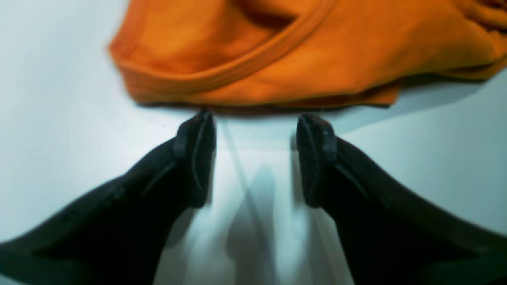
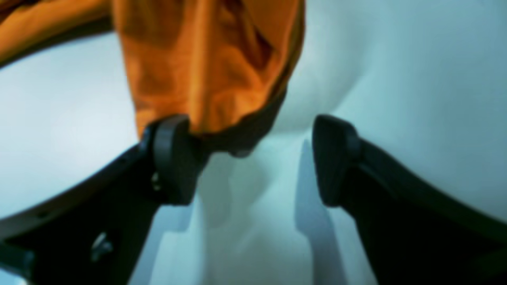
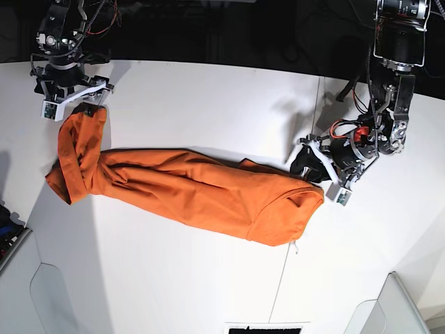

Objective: Layout the t-shirt on the table in an organized manner, then fold the t-shirt properly
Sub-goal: 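Lift the shirt and pull the grippers apart to stretch it out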

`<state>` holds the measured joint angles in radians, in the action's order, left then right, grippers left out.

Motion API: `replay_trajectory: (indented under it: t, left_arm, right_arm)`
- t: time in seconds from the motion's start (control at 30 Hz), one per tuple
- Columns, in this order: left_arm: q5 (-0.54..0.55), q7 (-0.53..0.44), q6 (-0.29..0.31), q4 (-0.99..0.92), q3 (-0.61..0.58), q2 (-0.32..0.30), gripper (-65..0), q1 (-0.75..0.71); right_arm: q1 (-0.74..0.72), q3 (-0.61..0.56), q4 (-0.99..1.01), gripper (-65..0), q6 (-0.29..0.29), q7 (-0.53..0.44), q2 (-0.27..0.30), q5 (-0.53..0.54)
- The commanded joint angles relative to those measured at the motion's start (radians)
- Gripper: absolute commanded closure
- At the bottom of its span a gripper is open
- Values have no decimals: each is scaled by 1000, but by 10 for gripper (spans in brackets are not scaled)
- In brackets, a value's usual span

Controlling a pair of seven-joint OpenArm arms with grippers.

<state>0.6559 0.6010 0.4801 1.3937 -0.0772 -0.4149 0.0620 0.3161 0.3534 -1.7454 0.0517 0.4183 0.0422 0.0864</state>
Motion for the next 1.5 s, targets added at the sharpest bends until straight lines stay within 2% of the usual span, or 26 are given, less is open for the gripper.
replay_trajectory:
  t: [0.0, 0.17, 0.3, 0.4, 0.43, 0.47, 0.5, 0.57, 0.6, 0.63, 0.67, 0.8, 0.9, 1.0, 1.13, 1.33, 1.4, 1.47]
  left_arm:
    - [2, -30, 6, -6, 6, 4, -355, 23]
    - [-33, -79, 2, -154, 6, 80, -355, 87]
    - [-27, -89, 3, -288, 6, 132, -355, 178]
    - [-29, -90, 2, -353, 6, 168, -354, 230]
    - [-32, -98, 2, -369, 6, 178, -343, 243]
    - [-36, -107, 3, -380, 6, 185, -300, 253]
    - [-42, -112, 3, -383, 6, 190, -227, 259]
    - [-48, -111, 3, -383, 6, 198, -35, 267]
    - [-47, -111, 3, -383, 6, 199, 0, 270]
    - [-46, -112, 3, -382, 6, 198, 0, 274]
    - [-39, -112, 3, -379, 7, 196, 0, 277]
    - [32, -103, 19, -272, 12, 142, 0, 278]
    - [98, -21, 41, -109, 27, 68, 0, 250]
    - [182, 32, 41, 60, 27, -25, 0, 196]
    - [195, 32, 40, 281, 50, -125, 0, 108]
    - [218, 36, 29, 616, 275, -185, 0, -3]
    - [222, 35, -5, 667, 360, -195, 0, 2]
    - [220, 35, -1, 669, 397, -214, 0, 14]
  right_arm:
    - [-28, 2, 2, -437, -3, -29, 7, 6]
    - [-144, 2, 117, -437, -3, -30, 7, 21]
    - [-235, 2, 235, -437, 32, -45, 7, 30]
    - [-293, 2, 305, -436, 34, -63, 6, 30]
    - [-309, 2, 321, -435, 34, -63, 6, 29]
    - [-322, 2, 331, -415, 34, -63, 7, 26]
    - [-332, 2, 334, -366, 34, -63, 6, 23]
    - [-344, 2, 333, -194, 33, -63, 7, 0]
    - [-349, 2, 330, -81, 33, -63, 7, -16]
    - [-349, 2, 325, 0, 33, -63, 7, -30]
    - [-349, 2, 319, 0, 34, -61, 7, -47]
    - [-336, 2, 271, 0, 34, -53, 7, -83]
    - [-276, 2, 167, 0, 39, -26, 7, -81]
    - [-191, 2, 32, 0, 89, -10, 7, -66]
    - [-76, 2, -150, 0, 132, 13, 8, -12]
    - [79, 6, -441, 0, 139, 12, 8, 11]
    - [83, 14, -525, 0, 139, 12, 8, 11]
    - [72, 24, -565, 0, 140, 8, 8, 11]
